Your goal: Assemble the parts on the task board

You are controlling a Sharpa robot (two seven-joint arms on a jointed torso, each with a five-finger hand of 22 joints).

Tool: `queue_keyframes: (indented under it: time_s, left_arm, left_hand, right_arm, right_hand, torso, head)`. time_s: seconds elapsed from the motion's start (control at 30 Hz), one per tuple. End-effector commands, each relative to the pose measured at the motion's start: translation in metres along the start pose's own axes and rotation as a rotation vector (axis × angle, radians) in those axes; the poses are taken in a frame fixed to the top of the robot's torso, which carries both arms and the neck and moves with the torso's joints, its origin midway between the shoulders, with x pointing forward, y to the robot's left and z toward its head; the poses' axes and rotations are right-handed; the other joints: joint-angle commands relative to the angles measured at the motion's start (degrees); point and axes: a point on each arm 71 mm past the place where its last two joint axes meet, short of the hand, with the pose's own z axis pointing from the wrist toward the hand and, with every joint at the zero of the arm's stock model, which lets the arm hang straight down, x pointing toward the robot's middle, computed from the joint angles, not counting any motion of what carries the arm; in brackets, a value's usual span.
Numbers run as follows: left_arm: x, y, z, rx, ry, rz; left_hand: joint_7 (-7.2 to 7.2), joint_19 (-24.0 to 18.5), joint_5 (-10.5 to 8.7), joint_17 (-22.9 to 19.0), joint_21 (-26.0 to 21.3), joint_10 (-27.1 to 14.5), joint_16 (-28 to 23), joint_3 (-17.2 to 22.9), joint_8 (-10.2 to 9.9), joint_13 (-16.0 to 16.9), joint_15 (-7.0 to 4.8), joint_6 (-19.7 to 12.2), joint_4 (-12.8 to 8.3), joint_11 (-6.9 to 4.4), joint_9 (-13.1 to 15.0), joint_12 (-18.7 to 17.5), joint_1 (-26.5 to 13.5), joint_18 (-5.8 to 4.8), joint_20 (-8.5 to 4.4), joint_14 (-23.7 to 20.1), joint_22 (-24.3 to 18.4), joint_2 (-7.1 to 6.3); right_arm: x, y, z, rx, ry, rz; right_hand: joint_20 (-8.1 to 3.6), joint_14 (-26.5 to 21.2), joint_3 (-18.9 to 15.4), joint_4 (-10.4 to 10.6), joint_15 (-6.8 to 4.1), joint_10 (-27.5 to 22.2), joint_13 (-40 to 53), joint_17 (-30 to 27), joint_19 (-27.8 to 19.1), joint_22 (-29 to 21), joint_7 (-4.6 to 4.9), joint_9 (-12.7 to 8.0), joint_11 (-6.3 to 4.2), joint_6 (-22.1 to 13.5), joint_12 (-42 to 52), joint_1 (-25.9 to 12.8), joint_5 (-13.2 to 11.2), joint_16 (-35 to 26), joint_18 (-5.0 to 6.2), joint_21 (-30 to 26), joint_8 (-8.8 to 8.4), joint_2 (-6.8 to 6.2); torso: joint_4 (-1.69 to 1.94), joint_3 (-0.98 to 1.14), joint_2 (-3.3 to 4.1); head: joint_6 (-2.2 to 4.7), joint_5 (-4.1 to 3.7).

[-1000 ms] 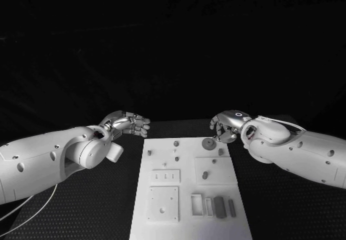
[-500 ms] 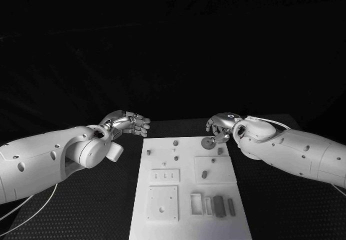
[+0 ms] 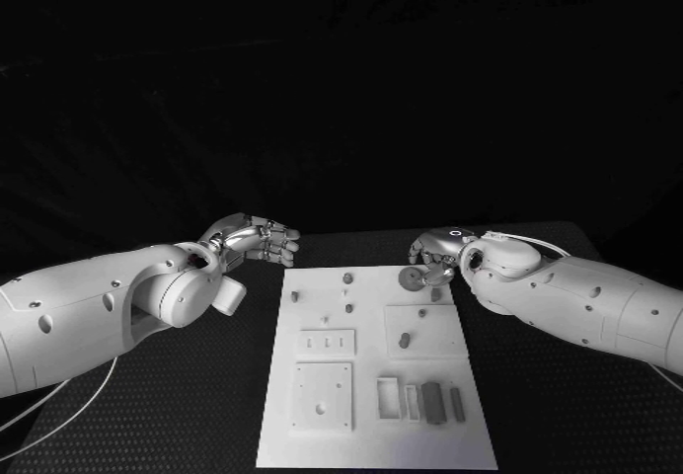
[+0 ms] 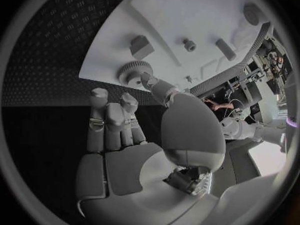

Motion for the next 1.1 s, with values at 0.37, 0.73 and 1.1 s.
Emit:
queue_keyframes:
  time_s: [0.37, 0.73, 1.1]
  left_arm:
    - [0.003, -0.002, -0.001, 0.012, 0.023, 0.002]
    - [0.004, -0.002, -0.001, 0.012, 0.027, 0.003]
    - [0.004, -0.002, -0.004, 0.011, 0.028, 0.005]
  left_hand:
    - [0.19, -0.3, 0.25, 0.1, -0.4, -0.2, -0.4, -0.1, -0.3, 0.1, 0.42, -0.3, 0.3, 0.43, 0.1, -0.3, 0.0, 0.61, -0.06, 0.1, 0.1, -0.21]
    - [0.20, -0.3, 0.25, 0.2, -0.4, -0.2, -0.4, -0.1, -0.3, 0.1, 0.42, -0.3, 0.3, 0.43, 0.1, -0.3, 0.0, 0.62, -0.06, 0.1, 0.1, -0.22]
    - [0.20, -0.3, 0.25, 0.2, -0.4, -0.2, -0.5, -0.1, -0.3, 0.2, 0.42, -0.3, 0.3, 0.44, 0.1, -0.4, 0.0, 0.62, -0.06, 0.1, 0.1, -0.24]
  right_arm:
    - [0.009, 0.000, 0.003, -0.011, 0.043, -0.001]
    - [0.012, 0.000, 0.005, -0.013, 0.049, 0.008]
    - [0.014, 0.002, 0.006, -0.018, 0.063, 0.013]
  right_hand:
    - [-0.75, 0.9, 0.4, 0.5, 0.05, -0.3, 0.8, 2.1, 0.3, 1.2, 0.41, 0.3, 0.13, 0.8, 2.5, -0.3, -0.1, 0.9, 2.08, 0.9, 0.40, 1.06]
    - [-0.81, 1.0, 0.6, 0.7, 0.01, -0.5, 0.4, 2.5, 0.2, 1.2, 0.34, 0.5, 0.07, 1.5, 3.1, -0.5, -0.2, 1.0, 2.08, 1.1, 0.81, 2.12]
    - [-0.78, 0.9, 0.5, 1.0, 0.01, -0.7, 0.2, 2.5, 0.1, 1.2, 0.34, 0.5, 0.09, 1.6, 3.4, -0.9, -0.2, 0.9, 2.08, 1.2, 0.88, 2.76]
  torso:
    - [-0.11, 0.05, 0.00]
    - [0.03, 0.04, -0.04]
    - [-0.07, 0.05, -0.03]
  head:
    - [-0.49, 0.36]
    - [-1.05, 0.53]
    - [-1.47, 0.74]
